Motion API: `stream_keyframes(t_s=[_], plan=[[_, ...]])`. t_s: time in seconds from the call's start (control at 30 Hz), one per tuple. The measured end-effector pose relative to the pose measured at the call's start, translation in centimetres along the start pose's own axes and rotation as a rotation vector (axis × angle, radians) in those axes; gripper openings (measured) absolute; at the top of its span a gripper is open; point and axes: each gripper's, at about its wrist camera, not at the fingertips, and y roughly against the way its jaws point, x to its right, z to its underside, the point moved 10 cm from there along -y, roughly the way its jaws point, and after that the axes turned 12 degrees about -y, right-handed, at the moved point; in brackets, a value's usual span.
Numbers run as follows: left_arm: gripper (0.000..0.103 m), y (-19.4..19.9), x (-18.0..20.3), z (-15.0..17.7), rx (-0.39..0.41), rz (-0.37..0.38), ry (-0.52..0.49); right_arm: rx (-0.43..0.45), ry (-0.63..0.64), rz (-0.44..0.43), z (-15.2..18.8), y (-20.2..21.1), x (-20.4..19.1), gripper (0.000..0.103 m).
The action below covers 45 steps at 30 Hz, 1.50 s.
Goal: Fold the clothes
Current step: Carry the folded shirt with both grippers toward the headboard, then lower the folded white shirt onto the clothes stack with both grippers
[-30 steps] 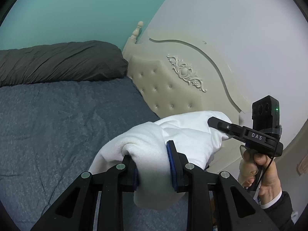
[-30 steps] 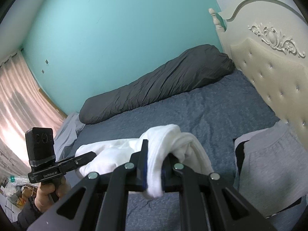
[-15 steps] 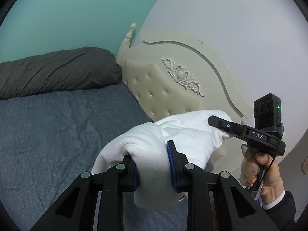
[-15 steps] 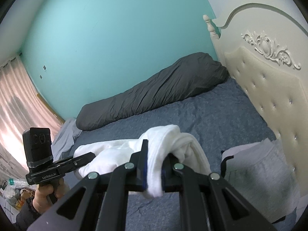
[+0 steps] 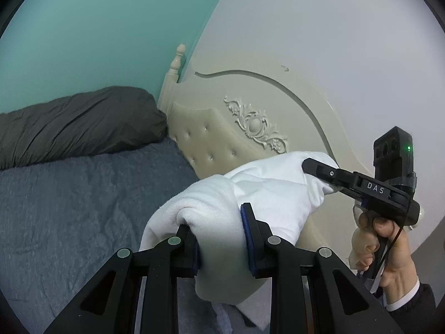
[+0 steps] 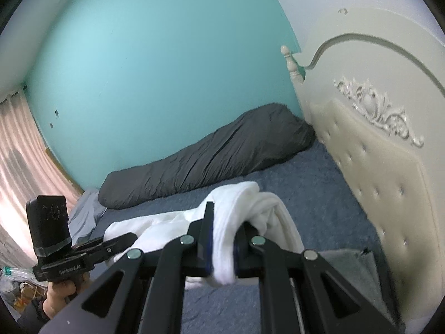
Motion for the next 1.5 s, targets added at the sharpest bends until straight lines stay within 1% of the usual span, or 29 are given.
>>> stream_keyframes(t_s=[0.17, 0.4, 0.6, 0.77, 0.87, 1.1, 1.27, 1.5], plan=[[0.027, -3.1, 0.7, -1.4, -0.006, -0.001, 0.006, 0.016, 0.001, 0.025, -2.6, -0.6, 2.5, 0.009], [0.027, -7.3, 2.5, -3.0, -0.013, -0.006, -0.025, 0.036, -0.021, 0.048, -5.2, -1.3, 6.8, 0.009], [0.027, -10.8, 4.1, -3.4, -0.021, 0.012, -0.029, 0.05, -0.037, 0.074, -6.5, -1.1, 10.4, 0.009], [0.027, -13.4, 5.6, -3.0, -0.032, 0.029, -0.035, 0.064, -0.045, 0.101, -7.2, -0.2, 13.3, 0.009], [0.027, -14.5, 6.4, -2.4, -0.045, 0.035, -0.039, 0.059, -0.048, 0.12, -6.9, 0.1, 14.6, 0.009], [0.027, -15.6, 7.9, -0.2, -0.08, 0.064, -0.051, 0.005, -0.017, 0.168, -4.9, 0.9, 16.7, 0.009], [0.027, -15.4, 9.0, 0.8, -0.091, 0.083, -0.056, -0.053, 0.027, 0.217, -3.3, 2.1, 17.0, 0.009], [0.027, -14.7, 10.2, 1.7, -0.101, 0.09, -0.061, -0.092, 0.043, 0.25, -2.1, 3.4, 17.1, 0.009]])
